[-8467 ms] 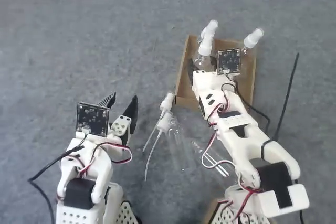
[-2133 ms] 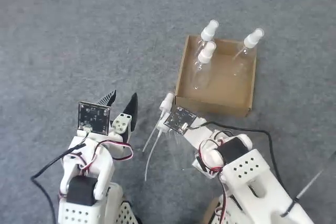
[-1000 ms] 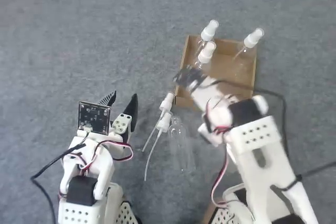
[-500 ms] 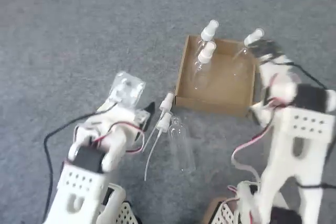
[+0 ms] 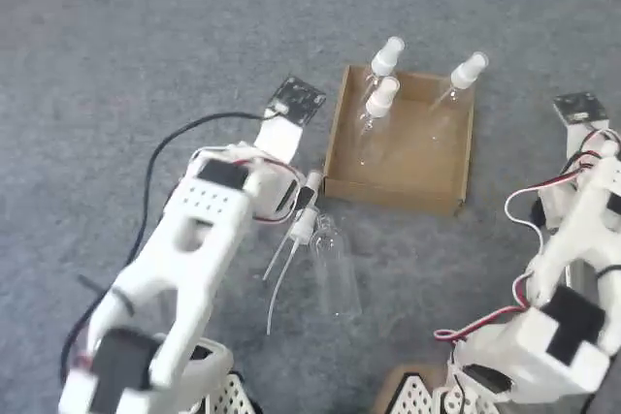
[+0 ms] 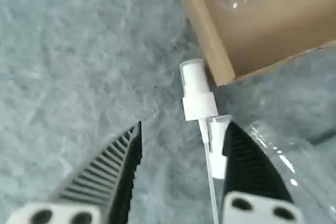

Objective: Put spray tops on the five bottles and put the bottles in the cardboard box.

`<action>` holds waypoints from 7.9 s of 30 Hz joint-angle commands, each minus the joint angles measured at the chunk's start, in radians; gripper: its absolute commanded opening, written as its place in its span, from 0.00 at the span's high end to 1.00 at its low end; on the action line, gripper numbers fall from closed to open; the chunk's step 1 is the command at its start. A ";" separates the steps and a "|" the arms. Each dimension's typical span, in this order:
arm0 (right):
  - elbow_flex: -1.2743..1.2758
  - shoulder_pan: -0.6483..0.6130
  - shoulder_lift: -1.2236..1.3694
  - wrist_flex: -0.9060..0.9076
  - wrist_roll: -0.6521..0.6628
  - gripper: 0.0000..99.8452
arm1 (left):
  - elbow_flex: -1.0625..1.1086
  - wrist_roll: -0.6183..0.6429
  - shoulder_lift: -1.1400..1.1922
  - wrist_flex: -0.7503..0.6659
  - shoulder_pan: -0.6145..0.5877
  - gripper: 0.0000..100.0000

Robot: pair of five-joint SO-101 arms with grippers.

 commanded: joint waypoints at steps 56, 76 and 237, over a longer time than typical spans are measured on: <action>-0.048 0.019 0.031 -0.062 0.026 0.80 | -0.444 -0.087 0.546 -0.041 -0.054 0.79; -0.049 0.027 0.024 -0.024 0.026 0.76 | -0.519 -0.081 0.640 0.012 -0.043 0.90; 0.902 -1.478 -0.980 -0.816 -0.747 0.99 | 0.056 0.497 -0.855 0.014 -0.107 0.99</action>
